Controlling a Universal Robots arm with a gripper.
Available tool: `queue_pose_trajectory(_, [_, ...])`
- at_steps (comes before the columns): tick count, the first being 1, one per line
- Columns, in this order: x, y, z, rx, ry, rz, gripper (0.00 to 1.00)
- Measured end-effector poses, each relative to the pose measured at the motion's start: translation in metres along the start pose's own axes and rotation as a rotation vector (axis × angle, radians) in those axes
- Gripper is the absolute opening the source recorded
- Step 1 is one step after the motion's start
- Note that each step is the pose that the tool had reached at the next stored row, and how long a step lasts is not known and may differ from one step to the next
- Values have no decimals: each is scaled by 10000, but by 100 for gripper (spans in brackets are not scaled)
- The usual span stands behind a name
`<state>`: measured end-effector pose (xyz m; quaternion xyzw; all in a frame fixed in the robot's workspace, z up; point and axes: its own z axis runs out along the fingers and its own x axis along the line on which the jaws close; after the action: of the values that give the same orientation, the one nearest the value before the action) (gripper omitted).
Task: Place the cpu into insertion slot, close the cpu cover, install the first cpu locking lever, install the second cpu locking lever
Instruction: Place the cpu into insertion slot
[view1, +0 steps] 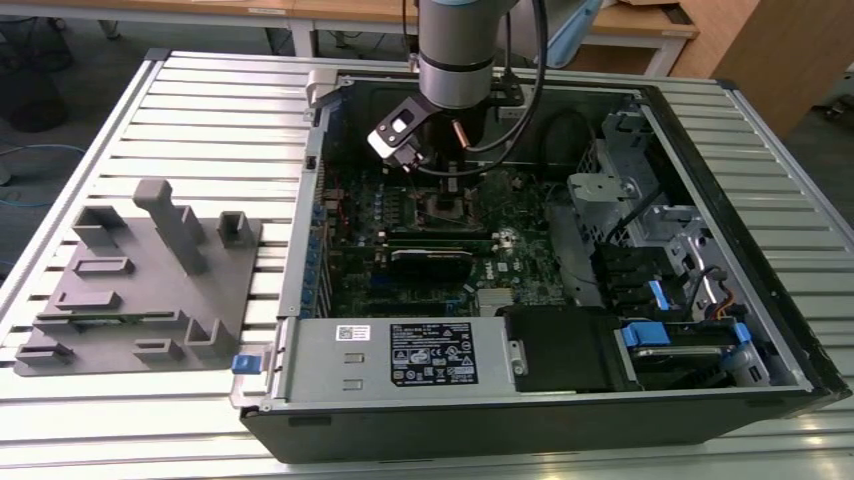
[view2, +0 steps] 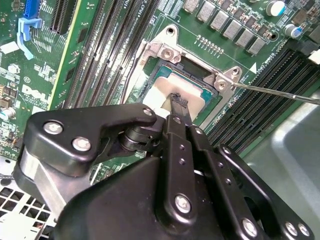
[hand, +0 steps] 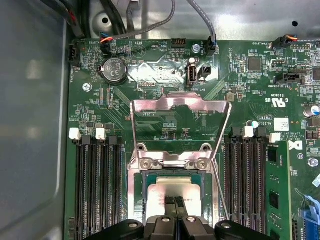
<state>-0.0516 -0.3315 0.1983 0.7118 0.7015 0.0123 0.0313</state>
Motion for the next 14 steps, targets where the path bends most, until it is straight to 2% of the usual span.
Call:
queue_pose_trajectory(11, [-1, -1, 5, 2, -3, 0, 11])
queue_pose_trajectory(14, [4, 3, -18, -14, 26, 2, 11])
